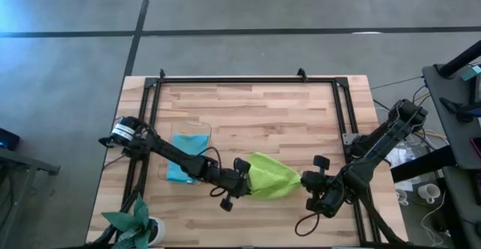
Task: Fold microfiber towels
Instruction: Fold the green microfiber towel on the table
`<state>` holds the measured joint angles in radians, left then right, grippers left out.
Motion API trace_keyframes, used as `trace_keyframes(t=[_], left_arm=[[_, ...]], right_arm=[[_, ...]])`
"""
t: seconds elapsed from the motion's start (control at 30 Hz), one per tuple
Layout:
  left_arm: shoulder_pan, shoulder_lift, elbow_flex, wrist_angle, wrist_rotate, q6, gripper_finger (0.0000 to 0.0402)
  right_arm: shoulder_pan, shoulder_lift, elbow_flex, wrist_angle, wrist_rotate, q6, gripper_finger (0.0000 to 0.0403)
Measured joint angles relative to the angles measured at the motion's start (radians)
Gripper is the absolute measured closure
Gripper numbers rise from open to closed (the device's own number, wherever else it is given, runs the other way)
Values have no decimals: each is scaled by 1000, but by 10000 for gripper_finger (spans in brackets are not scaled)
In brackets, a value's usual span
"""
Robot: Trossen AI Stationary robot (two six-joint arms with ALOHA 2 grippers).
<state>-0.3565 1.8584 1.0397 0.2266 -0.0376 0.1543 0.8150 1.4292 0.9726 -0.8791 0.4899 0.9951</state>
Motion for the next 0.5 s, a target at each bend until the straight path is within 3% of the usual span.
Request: trace_keyframes(t=[0.2, 0.33, 0.5], left_arm=[[4, -45, 6, -45, -37, -21, 400], [18, -177, 12, -90, -127, 27, 401], [47, -333, 7, -122, -316, 146, 401]], right_arm=[[0, 0, 52, -38, 0, -61, 394], [0, 0, 169, -218, 13, -101, 394], [1, -6, 281, -471, 180, -140, 394]])
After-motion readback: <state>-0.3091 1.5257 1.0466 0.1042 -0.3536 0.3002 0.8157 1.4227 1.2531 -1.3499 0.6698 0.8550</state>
